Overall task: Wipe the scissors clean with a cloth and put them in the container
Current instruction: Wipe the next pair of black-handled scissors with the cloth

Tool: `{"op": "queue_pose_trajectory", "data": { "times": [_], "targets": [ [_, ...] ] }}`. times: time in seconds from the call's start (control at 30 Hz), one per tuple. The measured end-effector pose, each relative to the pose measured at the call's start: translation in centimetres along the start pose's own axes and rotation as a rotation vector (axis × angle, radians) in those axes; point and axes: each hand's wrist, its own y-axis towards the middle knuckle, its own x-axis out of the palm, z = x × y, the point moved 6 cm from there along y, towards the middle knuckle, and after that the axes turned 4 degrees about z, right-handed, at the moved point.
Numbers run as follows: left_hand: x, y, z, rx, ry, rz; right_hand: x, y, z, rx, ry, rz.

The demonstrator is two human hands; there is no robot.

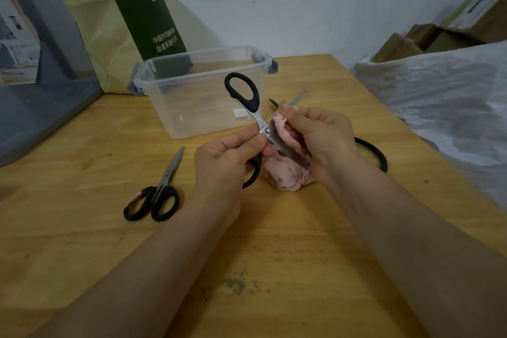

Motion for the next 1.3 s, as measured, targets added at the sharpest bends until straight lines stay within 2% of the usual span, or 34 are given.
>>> {"op": "queue_pose_trajectory", "data": {
  "times": [0.07, 0.2, 0.4, 0.53, 0.73, 0.9, 1.07, 1.3],
  "targets": [
    [-0.2, 0.0, 0.0, 0.002, 0.010, 0.014, -0.2, 0.0, -0.3, -0.031, -0.051, -0.009],
    [-0.8, 0.3, -0.1, 0.006, 0.054, 0.057, 0.9, -1.2, 0.7, 0.010, -0.183, -0.131],
    [-0.5, 0.2, -0.2, 0.015, 0.097, 0.018, -1.1, 0.5, -0.3, -0.050, -0.169, 0.054],
    [-0.7, 0.3, -0.2, 0.021, 0.121, 0.030, 0.5, -0.8, 1.0, 0.023, -0.238, -0.135],
    [-0.2, 0.0, -0.1, 0.017, 0.123, -0.011, -1.1, 0.4, -0.4, -0.028, -0.144, 0.057],
    [-0.6, 0.1, -0.2, -0.010, 0.090, 0.029, 0.6, -1.1, 0.9, 0.085, -0.183, -0.142],
    [-0.1, 0.0, -0.1, -0.019, 0.082, -0.001, -0.7, 0.3, -0.3, -0.010, -0.142, 0.057],
    [0.0, -0.5, 0.2, 0.027, 0.138, -0.007, -2.7, 1.7, -0.6, -0.048, -0.062, 0.223]
  ]
}}
